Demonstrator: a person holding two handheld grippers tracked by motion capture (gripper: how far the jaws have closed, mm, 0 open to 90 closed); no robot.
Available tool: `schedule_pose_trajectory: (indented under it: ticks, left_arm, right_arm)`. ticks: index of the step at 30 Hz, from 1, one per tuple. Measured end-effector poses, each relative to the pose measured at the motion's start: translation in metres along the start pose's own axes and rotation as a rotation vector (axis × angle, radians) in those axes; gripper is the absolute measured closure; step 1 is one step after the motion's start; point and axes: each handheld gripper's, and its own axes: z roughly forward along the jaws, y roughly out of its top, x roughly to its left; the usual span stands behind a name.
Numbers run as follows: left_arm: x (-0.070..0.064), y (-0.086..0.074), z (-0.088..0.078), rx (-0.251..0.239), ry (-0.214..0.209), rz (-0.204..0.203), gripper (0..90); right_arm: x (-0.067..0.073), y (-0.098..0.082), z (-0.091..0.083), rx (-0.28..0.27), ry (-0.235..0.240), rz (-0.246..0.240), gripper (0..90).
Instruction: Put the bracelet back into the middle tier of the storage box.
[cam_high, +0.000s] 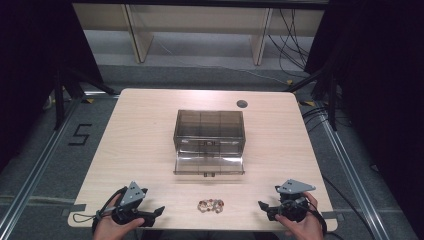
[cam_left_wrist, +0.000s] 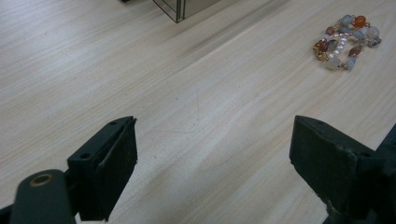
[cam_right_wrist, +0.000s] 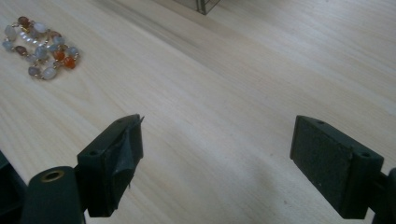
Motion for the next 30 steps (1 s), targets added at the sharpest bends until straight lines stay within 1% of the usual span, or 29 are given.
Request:
schedule_pose_trajectory:
  ticks: [1, 2, 3, 5, 6, 7, 8, 9, 10, 11, 12, 14, 16, 17, 18, 19, 20, 21, 22, 23, 24, 25, 26, 27, 28, 29, 30]
  left_arm:
    - [-0.001, 0.0, -0.001, -0.005, -0.009, -0.023, 15.0]
    - [-0.001, 0.0, -0.001, -0.006, -0.013, -0.032, 15.0]
    - [-0.001, 0.0, -0.001, -0.006, -0.018, -0.033, 15.0]
    - [-0.001, 0.001, 0.0, -0.006, -0.014, -0.029, 15.0]
    - [-0.002, 0.0, -0.001, -0.001, -0.016, -0.032, 15.0]
    - [-0.003, 0.0, 0.001, -0.007, -0.016, -0.037, 15.0]
    - [-0.004, 0.0, 0.001, -0.008, -0.017, -0.049, 15.0]
    - [-0.004, 0.0, 0.001, -0.009, -0.018, -0.056, 15.0]
    - [-0.003, 0.001, 0.0, -0.005, -0.017, -0.029, 15.0]
    - [-0.003, 0.001, 0.0, -0.005, -0.017, -0.029, 15.0]
    - [-0.003, 0.001, 0.001, -0.003, -0.016, -0.028, 15.0]
    - [-0.003, 0.0, 0.001, -0.006, -0.012, -0.042, 15.0]
    - [-0.004, 0.0, 0.001, -0.011, -0.017, -0.049, 15.0]
    - [-0.004, 0.0, 0.001, -0.011, -0.017, -0.049, 15.0]
    - [-0.003, 0.001, 0.0, -0.005, -0.021, -0.045, 15.0]
    - [-0.004, 0.0, 0.001, -0.008, -0.02, -0.049, 15.0]
    - [-0.002, 0.001, 0.0, -0.008, -0.016, -0.02, 15.0]
    - [-0.002, 0.001, 0.0, -0.008, -0.02, -0.02, 15.0]
    - [-0.002, 0.001, 0.0, -0.008, -0.02, -0.02, 15.0]
    - [-0.004, 0.001, 0.001, -0.024, -0.018, -0.031, 15.0]
    - [0.0, 0.002, 0.001, -0.012, -0.003, 0.013, 15.0]
    - [-0.003, 0.002, 0.001, -0.02, -0.014, -0.026, 15.0]
    - [-0.003, 0.002, 0.0, -0.013, -0.012, -0.022, 15.0]
    - [-0.003, 0.002, 0.0, -0.013, -0.012, -0.022, 15.0]
    - [-0.001, 0.002, 0.0, -0.001, -0.021, -0.004, 15.0]
    - [-0.001, 0.002, 0.0, -0.001, -0.021, -0.004, 15.0]
    - [-0.002, 0.002, 0.0, -0.004, -0.023, -0.017, 15.0]
  right_arm:
    - [0.002, 0.002, -0.001, 0.013, 0.004, 0.011, 18.8]
    - [0.003, 0.002, -0.001, 0.017, 0.007, 0.001, 18.8]
    - [0.002, 0.003, -0.001, 0.01, -0.001, -0.024, 18.8]
    - [0.002, 0.003, 0.0, 0.01, 0.0, -0.024, 18.8]
    - [0.005, 0.004, -0.001, 0.033, 0.01, -0.001, 18.8]
    - [0.006, 0.005, -0.001, 0.042, 0.016, -0.007, 18.8]
    - [0.007, 0.006, 0.0, 0.046, 0.018, 0.002, 18.7]
    - [0.008, 0.007, 0.0, 0.045, 0.027, -0.013, 18.7]
    - [0.009, 0.009, 0.0, 0.047, 0.027, -0.028, 18.7]
    - [0.009, 0.009, 0.0, 0.047, 0.027, -0.028, 18.7]
    - [0.012, 0.012, 0.002, 0.052, 0.038, -0.046, 18.7]
    - [0.016, 0.015, 0.002, 0.063, 0.044, -0.062, 18.6]
    - [0.018, 0.017, 0.003, 0.058, 0.053, -0.066, 18.6]
    - [0.018, 0.017, 0.003, 0.058, 0.053, -0.066, 18.6]
    - [0.021, 0.02, 0.004, 0.073, 0.059, -0.074, 18.5]
    - [0.021, 0.02, 0.004, 0.073, 0.059, -0.074, 18.5]
    - [0.023, 0.02, 0.006, 0.054, 0.058, -0.074, 18.5]
    - [0.025, 0.023, 0.008, 0.06, 0.063, -0.086, 18.4]
    - [0.025, 0.023, 0.008, 0.06, 0.063, -0.086, 18.4]
    - [0.027, 0.024, 0.008, 0.071, 0.073, -0.096, 18.9]
    - [0.028, 0.025, 0.01, 0.063, 0.076, -0.101, 19.7]
    - [0.029, 0.025, 0.011, 0.062, 0.084, -0.109, 20.2]
    - [0.03, 0.027, 0.01, 0.078, 0.09, -0.112, 20.1]
    - [0.03, 0.027, 0.01, 0.078, 0.09, -0.112, 20.1]
    - [0.032, 0.028, 0.013, 0.063, 0.088, -0.127, 20.2]
    - [0.032, 0.028, 0.013, 0.063, 0.088, -0.127, 20.2]
    - [0.033, 0.03, 0.015, 0.065, 0.102, -0.162, 21.0]
